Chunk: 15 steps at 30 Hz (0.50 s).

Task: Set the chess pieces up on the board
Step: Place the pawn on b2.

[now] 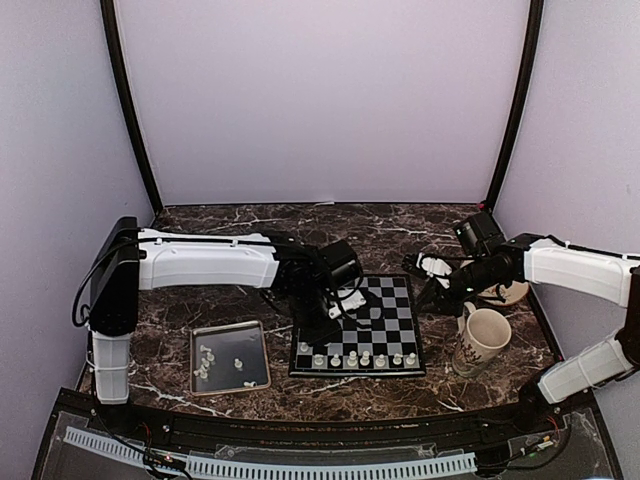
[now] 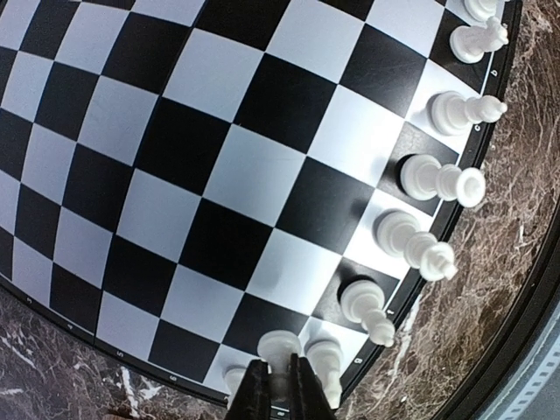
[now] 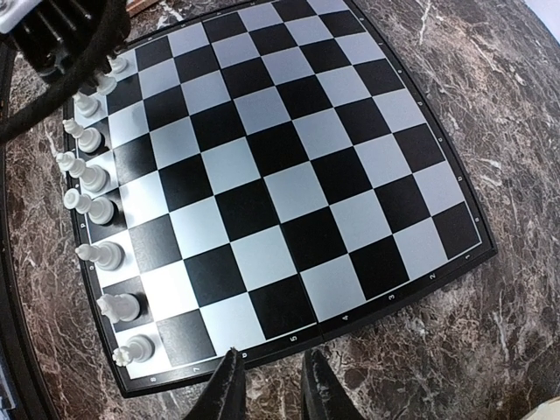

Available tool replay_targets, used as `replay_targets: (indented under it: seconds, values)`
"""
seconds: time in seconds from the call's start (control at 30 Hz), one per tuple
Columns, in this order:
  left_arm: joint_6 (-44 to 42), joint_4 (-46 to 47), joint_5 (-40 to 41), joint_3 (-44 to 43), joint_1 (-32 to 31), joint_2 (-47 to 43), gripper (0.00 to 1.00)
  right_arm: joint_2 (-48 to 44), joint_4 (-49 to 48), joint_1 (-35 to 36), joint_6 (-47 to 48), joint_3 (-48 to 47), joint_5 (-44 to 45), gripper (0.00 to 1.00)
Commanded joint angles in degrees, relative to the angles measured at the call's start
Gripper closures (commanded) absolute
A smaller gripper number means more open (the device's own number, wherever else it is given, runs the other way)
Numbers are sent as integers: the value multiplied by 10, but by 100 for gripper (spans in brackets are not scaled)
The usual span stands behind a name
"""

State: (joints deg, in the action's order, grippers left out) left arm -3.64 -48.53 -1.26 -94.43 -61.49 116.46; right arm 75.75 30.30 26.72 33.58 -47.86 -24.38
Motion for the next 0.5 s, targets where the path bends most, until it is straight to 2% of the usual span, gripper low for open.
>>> replay_targets:
  seconds: [0.0, 0.47]
  values:
    - [-22, -19, 9, -30, -7, 4, 93, -9, -7, -3, 4, 5, 1, 76]
    - [-31, -40, 47, -24, -12, 25, 91, -10, -6, -3, 6, 6, 0, 76]
